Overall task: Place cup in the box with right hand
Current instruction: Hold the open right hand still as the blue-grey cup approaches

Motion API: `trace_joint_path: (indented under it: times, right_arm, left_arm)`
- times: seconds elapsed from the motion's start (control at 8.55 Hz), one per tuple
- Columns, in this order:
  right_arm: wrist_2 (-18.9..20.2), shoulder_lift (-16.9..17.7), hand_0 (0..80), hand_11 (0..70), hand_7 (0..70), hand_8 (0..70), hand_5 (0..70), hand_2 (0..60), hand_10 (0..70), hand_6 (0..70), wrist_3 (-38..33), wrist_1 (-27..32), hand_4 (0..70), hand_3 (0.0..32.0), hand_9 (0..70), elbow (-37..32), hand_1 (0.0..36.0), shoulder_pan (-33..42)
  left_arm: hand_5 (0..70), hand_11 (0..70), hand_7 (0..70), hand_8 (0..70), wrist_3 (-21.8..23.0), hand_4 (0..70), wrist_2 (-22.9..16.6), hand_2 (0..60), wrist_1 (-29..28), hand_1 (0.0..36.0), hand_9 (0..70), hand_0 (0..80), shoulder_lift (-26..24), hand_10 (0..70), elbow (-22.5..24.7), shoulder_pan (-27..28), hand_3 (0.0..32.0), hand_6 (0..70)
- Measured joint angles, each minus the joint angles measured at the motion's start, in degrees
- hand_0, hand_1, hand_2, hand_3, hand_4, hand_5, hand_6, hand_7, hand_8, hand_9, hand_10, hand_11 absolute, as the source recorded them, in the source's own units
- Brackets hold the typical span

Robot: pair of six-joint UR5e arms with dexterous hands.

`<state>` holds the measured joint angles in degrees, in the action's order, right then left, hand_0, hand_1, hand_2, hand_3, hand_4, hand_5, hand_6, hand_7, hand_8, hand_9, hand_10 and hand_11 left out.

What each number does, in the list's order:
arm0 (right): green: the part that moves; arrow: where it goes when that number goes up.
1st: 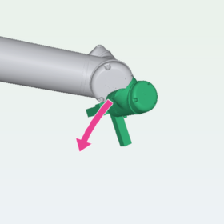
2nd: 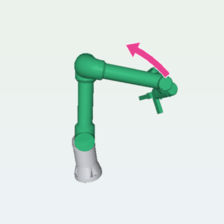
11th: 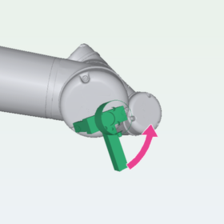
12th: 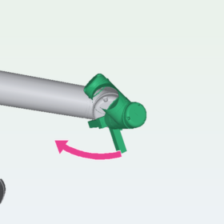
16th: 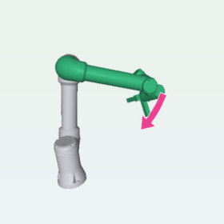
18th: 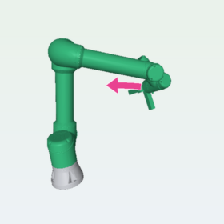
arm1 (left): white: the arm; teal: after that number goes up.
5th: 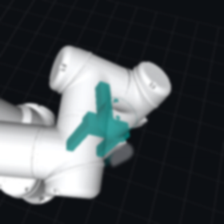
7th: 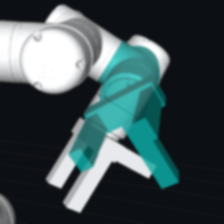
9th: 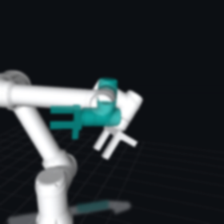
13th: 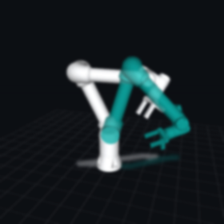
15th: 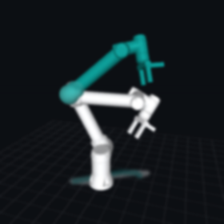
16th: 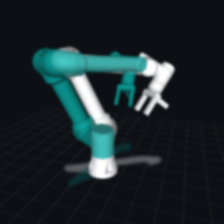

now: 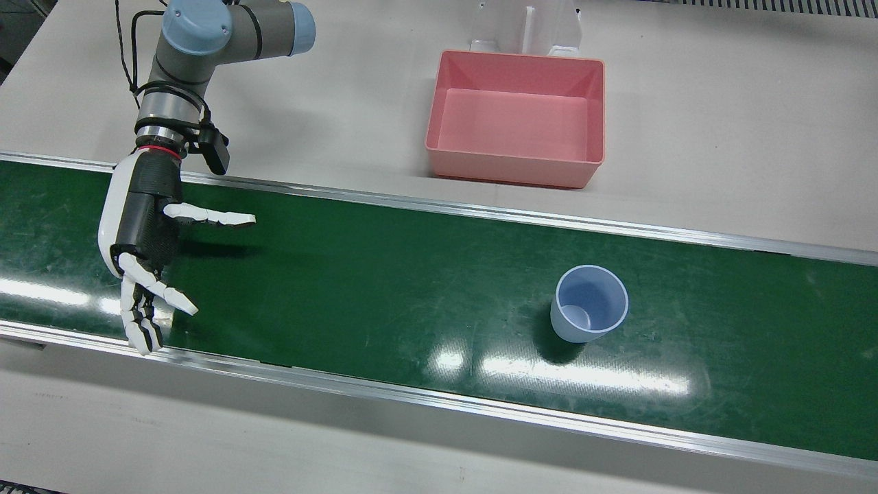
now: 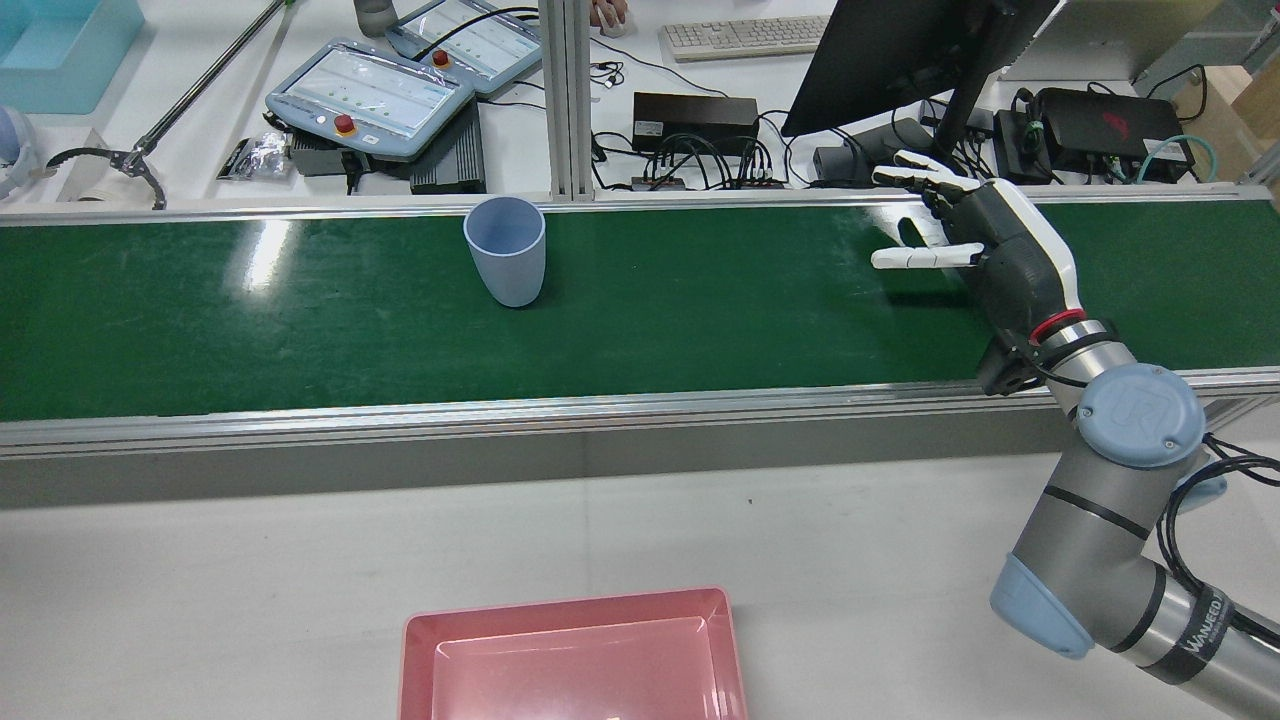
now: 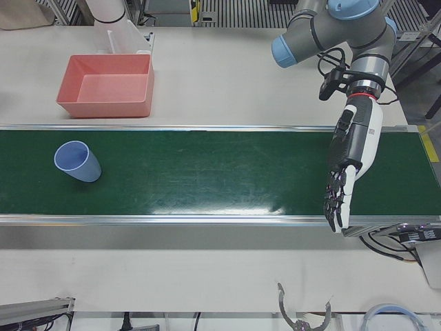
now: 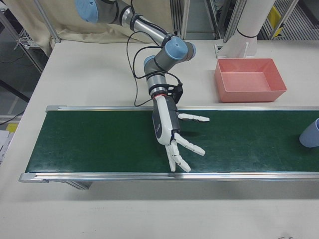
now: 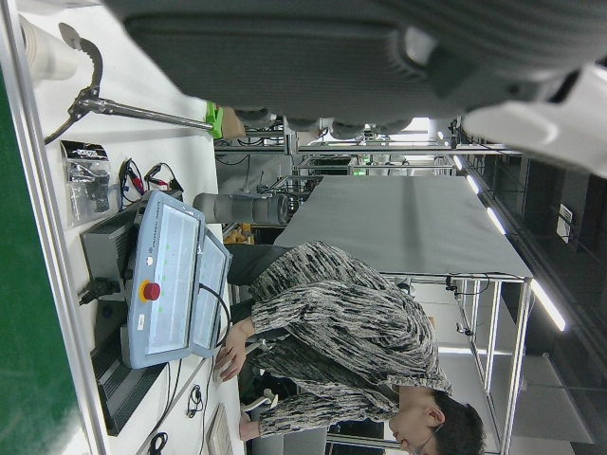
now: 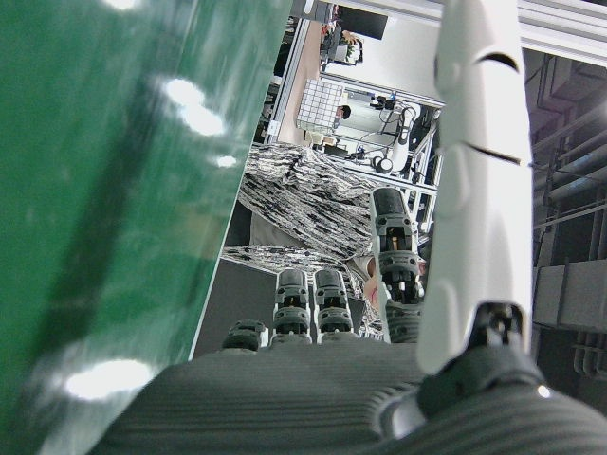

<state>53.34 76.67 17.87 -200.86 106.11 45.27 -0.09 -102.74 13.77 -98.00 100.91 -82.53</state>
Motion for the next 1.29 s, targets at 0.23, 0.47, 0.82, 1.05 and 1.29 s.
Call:
trace_joint_path:
  times: [0.23,0.47,0.82,1.05,1.29]
  right_arm:
    - [1.00,0.03,60.0,4.5,20.0,9.2,7.7,7.6,1.5,6.1,0.06,-0.01,19.0,0.0,16.9,-0.04,21.6,-0.04]
    - [1.27,-0.02,61.2,4.0,19.9,9.3,7.6,2.5,1.1,6.1,0.13,-0.02,21.4,0.0,17.1,0.00,19.8,-0.08]
    - [1.40,0.02,58.3,3.7,20.2,9.2,7.2,11.0,1.0,6.0,0.15,-0.05,19.5,0.0,17.1,0.39,21.9,-0.15]
    - [1.41,0.01,57.5,3.5,20.1,9.4,7.2,14.0,0.9,6.0,0.21,-0.06,18.2,0.0,17.3,0.47,22.8,-0.35]
    - [1.41,-0.02,59.6,3.3,20.4,9.3,7.1,2.9,0.8,6.0,0.36,-0.06,24.1,0.0,17.3,0.50,18.9,-0.53]
  left_arm:
    - [0.0,0.0,0.0,0.0,0.00,0.0,0.00,0.0,0.02,0.0,0.0,0.0,-0.02,0.0,0.04,0.00,0.0,0.0]
    - [0.0,0.0,0.0,0.0,0.00,0.0,0.00,0.0,0.03,0.0,0.0,0.0,-0.04,0.0,0.07,0.00,0.0,0.0]
    - [0.0,0.0,0.0,0.0,0.00,0.0,0.00,0.0,0.03,0.0,0.0,0.0,-0.05,0.0,0.08,0.00,0.0,0.0]
    - [0.0,0.0,0.0,0.0,0.00,0.0,0.00,0.0,0.03,0.0,0.0,0.0,-0.05,0.0,0.08,0.00,0.0,0.0]
    - [0.0,0.0,0.0,0.0,0.03,0.0,0.00,0.0,0.03,0.0,0.0,0.0,-0.05,0.0,0.05,0.00,0.0,0.0]
